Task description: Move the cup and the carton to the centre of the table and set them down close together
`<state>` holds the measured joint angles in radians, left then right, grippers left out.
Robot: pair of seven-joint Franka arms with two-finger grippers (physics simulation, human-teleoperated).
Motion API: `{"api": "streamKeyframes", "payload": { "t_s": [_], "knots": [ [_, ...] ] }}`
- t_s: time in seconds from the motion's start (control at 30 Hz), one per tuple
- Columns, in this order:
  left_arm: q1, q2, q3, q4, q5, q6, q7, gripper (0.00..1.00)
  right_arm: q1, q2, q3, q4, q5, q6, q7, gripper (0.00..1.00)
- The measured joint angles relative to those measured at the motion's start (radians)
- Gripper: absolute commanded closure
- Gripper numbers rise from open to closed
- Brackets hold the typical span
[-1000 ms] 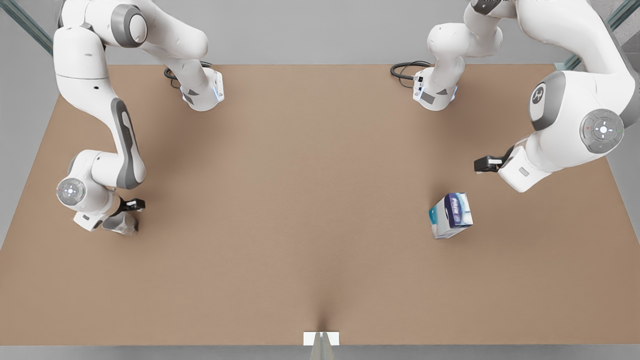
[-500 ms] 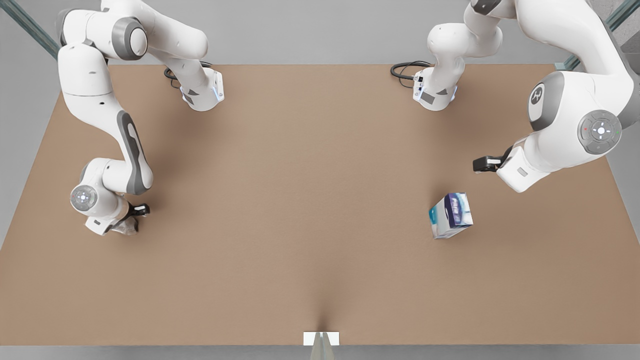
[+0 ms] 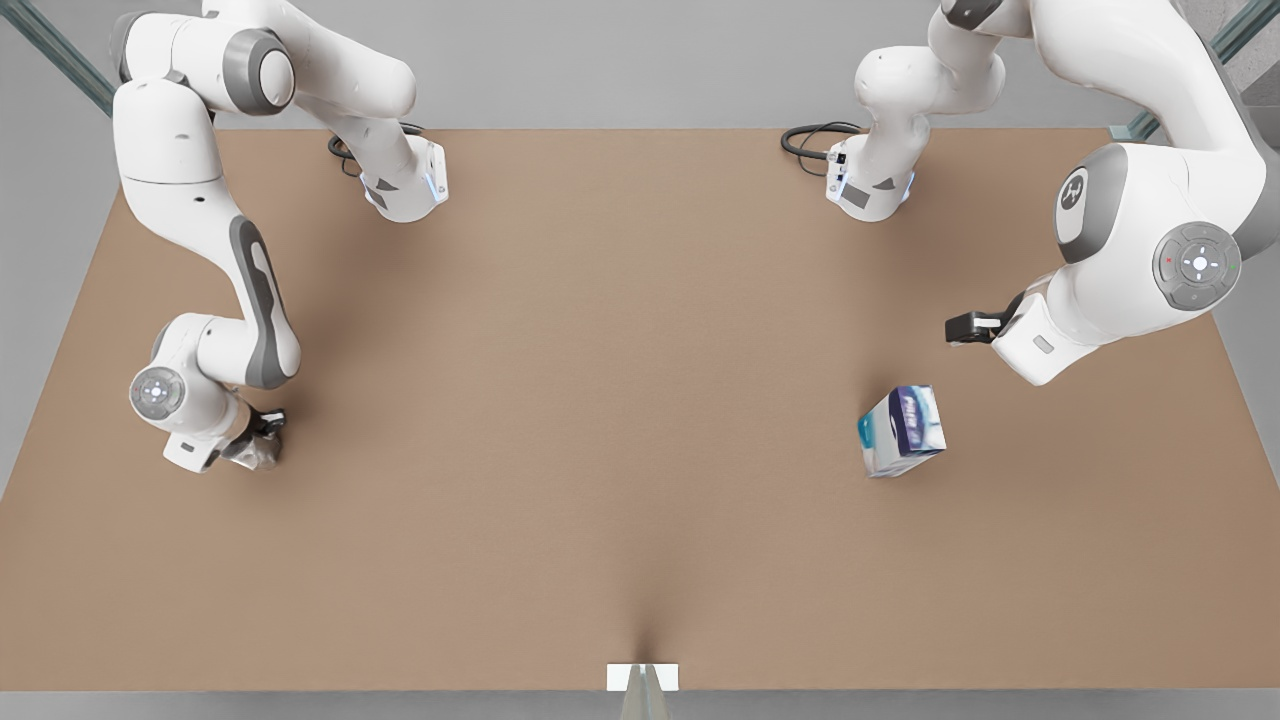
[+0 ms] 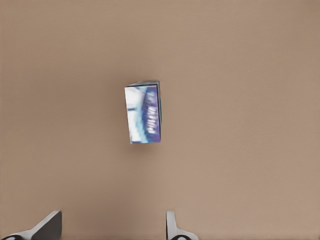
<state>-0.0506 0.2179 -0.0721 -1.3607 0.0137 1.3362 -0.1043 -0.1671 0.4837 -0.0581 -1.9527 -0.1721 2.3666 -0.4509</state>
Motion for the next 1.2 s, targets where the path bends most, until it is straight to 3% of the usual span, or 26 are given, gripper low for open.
{"api": "streamKeyframes", "payload": {
  "t_s": [0.13, 0.3, 0.33, 0.37, 0.47, 0.6, 0.7, 1.13, 1.17, 1.2],
  "knots": [
    [0.0, 0.001, 0.0, 0.0, 0.001, 0.0, 0.0, 0.0, 0.036, -0.057, 0.008, 0.0, 0.009, -0.064, 0.001, 0.79],
    [0.0, -0.001, 0.001, 0.0, 0.001, -0.005, 0.0, 0.0, 0.367, -0.079, 0.008, 0.113, 0.014, -0.213, 0.337, 0.79],
    [0.0, -0.002, 0.002, 0.0, 0.001, -0.005, 0.0, 0.0, 0.455, -0.057, 0.012, 0.177, 0.014, -0.263, 0.479, 0.79],
    [0.0, -0.002, 0.002, 0.0, 0.001, -0.005, 0.0, 0.0, 0.483, -0.031, 0.072, 0.254, 0.015, -0.311, 0.6, 0.79],
    [0.0, -0.002, 0.002, 0.0, 0.001, -0.005, 0.0, 0.0, 0.545, 0.104, 0.142, 0.484, 0.018, -0.347, 0.74, 0.79],
    [0.0, -0.002, 0.001, 0.0, 0.001, -0.006, 0.0, 0.0, 0.64, 0.319, 0.144, 0.797, 0.089, -0.351, 0.765, 0.79],
    [0.0, -0.002, 0.002, 0.0, 0.001, -0.007, 0.0, 0.0, 0.687, 0.429, 0.143, 0.926, 0.093, -0.318, 0.766, 0.79],
    [0.0, 0.0, 0.002, 0.008, 0.001, -0.016, 0.0, 0.0, 0.785, 0.541, 0.147, 0.956, 0.098, -0.164, 0.769, 0.79],
    [0.0, 0.0, 0.002, 0.008, 0.001, -0.017, 0.0, 0.0, 0.785, 0.541, 0.147, 0.956, 0.099, -0.166, 0.769, 0.63],
    [0.0, 0.0, 0.002, 0.008, 0.001, -0.017, 0.0, 0.0, 0.785, 0.541, 0.145, 0.955, 0.138, -0.166, 0.774, 0.1]
  ]
}}
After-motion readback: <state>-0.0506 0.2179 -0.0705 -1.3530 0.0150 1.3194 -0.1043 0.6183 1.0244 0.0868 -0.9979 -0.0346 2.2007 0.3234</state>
